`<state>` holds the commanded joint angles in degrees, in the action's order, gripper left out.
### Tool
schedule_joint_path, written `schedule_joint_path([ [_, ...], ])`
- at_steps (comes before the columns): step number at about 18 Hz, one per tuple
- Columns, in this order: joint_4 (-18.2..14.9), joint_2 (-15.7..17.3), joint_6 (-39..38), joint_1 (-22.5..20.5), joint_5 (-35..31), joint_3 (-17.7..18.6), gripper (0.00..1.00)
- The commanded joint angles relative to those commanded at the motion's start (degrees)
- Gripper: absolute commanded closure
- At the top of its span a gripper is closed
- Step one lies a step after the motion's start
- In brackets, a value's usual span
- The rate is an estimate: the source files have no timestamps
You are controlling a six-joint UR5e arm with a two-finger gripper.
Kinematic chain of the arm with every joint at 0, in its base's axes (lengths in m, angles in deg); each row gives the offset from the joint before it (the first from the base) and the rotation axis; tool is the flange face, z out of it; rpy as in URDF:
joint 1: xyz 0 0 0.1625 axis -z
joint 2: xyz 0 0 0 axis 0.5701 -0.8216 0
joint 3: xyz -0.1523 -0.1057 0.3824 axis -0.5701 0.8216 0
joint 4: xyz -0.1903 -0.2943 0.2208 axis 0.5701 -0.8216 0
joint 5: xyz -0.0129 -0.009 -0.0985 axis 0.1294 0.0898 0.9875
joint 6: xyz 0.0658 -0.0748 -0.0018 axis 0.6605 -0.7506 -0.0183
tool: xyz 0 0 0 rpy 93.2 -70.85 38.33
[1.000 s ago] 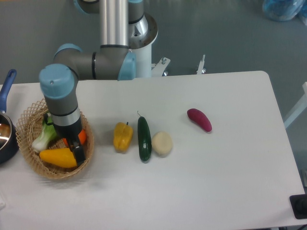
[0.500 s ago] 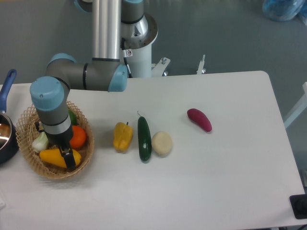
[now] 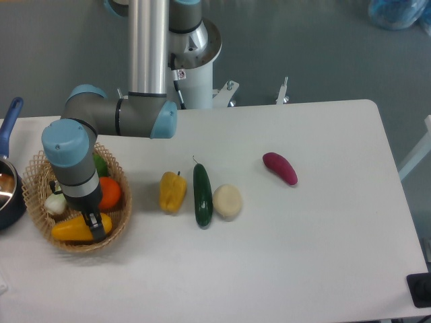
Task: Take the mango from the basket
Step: 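Close the gripper on the yellow mango inside the basket and lift, then carry the yellow mango out of the basket toward the sweet potato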
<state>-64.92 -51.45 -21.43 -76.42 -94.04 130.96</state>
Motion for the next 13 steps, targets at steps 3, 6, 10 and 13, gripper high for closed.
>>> schedule_joint_path([
  [3, -0.1, 2.5, -1.5, -2.5, 5.6, 0.1, 0.85],
  [6, -0.6, 6.5, -1.7, -6.4, 12.4, 0.6, 0.84],
  [10, -1.5, 11.0, -2.3, -10.2, 10.5, 1.4, 0.81],
  [13, -1.6, 12.7, -1.7, -14.6, 3.1, 3.3, 0.81],
])
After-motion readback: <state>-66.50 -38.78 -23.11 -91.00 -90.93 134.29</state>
